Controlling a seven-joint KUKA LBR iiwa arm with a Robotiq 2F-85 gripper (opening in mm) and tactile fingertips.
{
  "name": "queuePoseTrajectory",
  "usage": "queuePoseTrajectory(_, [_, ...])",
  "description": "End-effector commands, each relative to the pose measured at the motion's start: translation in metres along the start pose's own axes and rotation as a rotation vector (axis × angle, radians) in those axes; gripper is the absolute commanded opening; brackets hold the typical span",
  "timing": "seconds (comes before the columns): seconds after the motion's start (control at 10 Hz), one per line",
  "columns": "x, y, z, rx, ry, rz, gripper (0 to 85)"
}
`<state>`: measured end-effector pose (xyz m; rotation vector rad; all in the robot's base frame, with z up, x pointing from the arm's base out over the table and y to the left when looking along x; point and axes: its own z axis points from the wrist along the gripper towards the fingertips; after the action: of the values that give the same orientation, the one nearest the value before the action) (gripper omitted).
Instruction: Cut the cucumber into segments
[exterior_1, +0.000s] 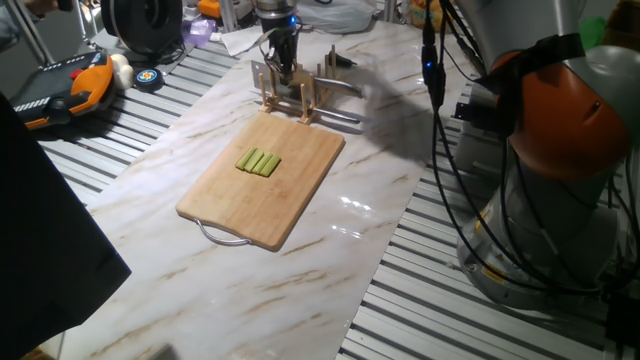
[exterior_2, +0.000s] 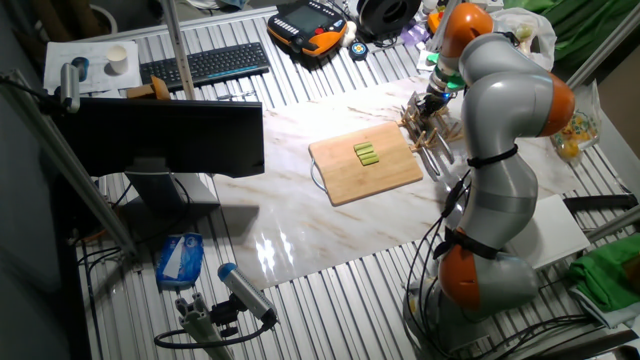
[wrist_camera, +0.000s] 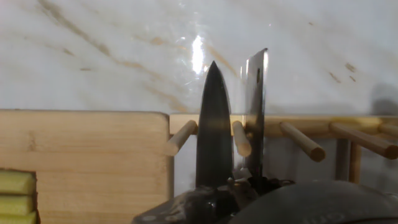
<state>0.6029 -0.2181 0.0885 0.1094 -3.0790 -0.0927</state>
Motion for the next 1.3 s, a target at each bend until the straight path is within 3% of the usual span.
queuePoseTrajectory(0.0, [0.000, 0.000, -0.001, 0.000, 0.000, 0.000, 0.7])
queuePoseTrajectory(0.7, [0.006, 0.002, -0.017, 0.012, 0.001, 0.005, 0.7])
queuePoseTrajectory(1.0, [0.008, -0.012, -0.041, 0.021, 0.006, 0.006, 0.7])
queuePoseTrajectory(1.2, [0.009, -0.011, -0.064, 0.039, 0.008, 0.011, 0.7])
